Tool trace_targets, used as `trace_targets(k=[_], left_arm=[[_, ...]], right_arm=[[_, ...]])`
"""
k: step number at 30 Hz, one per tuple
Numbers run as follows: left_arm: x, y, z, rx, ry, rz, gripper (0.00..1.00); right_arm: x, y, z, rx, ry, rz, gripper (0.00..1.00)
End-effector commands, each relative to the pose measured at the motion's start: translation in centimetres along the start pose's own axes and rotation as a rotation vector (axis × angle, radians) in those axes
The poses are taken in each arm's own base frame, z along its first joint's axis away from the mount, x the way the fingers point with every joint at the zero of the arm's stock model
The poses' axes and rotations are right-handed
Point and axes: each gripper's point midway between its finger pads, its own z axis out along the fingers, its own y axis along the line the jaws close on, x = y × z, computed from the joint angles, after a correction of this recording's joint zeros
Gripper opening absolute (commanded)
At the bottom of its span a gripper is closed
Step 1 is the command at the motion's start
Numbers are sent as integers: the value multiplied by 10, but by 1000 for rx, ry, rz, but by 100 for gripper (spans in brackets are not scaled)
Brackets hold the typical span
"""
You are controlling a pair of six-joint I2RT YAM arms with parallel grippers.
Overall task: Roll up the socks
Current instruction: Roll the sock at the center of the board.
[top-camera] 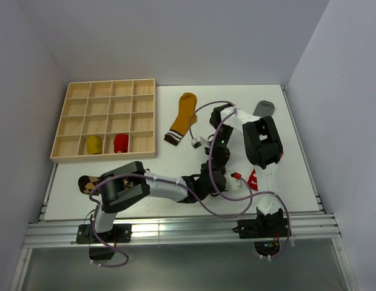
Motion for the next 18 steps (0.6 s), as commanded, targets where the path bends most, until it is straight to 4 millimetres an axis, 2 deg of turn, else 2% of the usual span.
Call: trace_targets(k=[1,8,18], left_arm=[[12,-9,12,84,28,-5,57],[20,-22,13,213,49,-45,50],[25,-37,17,388,79,-152,49]], right_arm=[[10,-4,6,-28,54,1,2],[11,-3,6,-34,56,3,2],[14,0,8,-53,63,9,2]])
